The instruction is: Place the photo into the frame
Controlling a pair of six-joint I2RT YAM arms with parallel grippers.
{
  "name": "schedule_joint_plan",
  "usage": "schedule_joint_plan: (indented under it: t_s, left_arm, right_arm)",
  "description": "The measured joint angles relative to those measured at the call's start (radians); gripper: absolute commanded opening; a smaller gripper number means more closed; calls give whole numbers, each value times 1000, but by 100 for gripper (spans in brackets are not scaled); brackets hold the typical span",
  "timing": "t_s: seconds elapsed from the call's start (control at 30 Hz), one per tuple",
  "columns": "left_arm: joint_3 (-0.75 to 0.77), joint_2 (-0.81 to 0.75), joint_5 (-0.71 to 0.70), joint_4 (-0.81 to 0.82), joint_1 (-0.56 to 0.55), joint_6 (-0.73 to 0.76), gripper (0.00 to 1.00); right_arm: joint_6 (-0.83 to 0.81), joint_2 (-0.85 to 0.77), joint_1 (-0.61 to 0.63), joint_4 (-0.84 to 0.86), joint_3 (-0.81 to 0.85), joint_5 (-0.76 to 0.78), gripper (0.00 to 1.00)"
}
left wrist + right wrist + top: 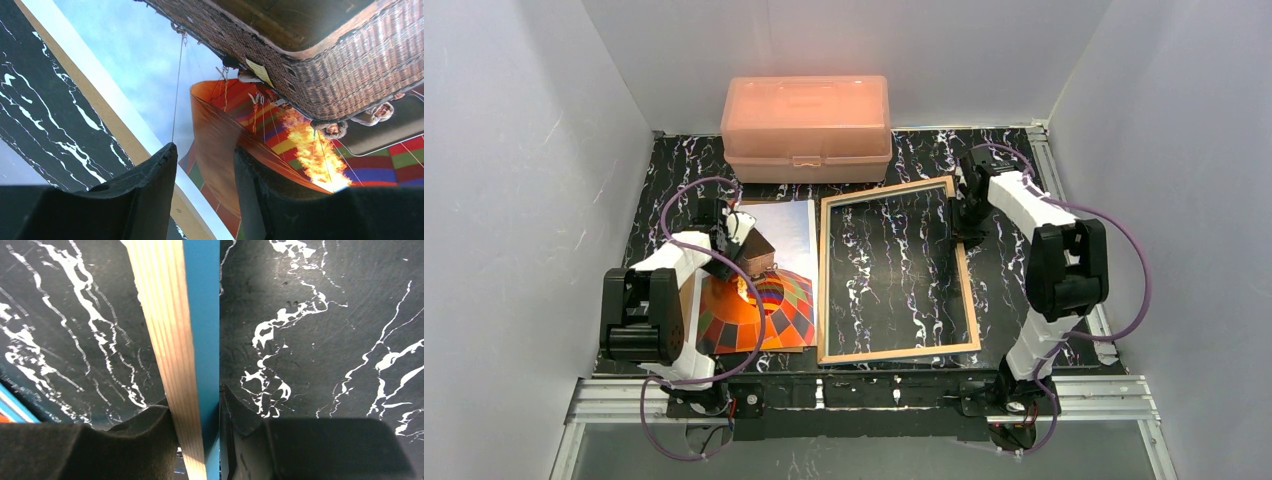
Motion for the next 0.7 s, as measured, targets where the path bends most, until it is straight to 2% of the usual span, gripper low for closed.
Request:
schedule_joint_plan:
  t_s: [0.23, 0.37, 0.7]
  left_arm:
    - [3, 0, 0, -1, 2, -5, 43]
    - [3, 0, 0, -1, 3, -4, 43]
    - [6, -7, 40, -19, 21, -5, 43]
  right_arm:
    - [-9, 64, 2, 16, 16, 112, 35]
    - [-8, 83, 2, 30, 23, 159, 39]
    - [-8, 110, 2, 76, 16, 224, 44]
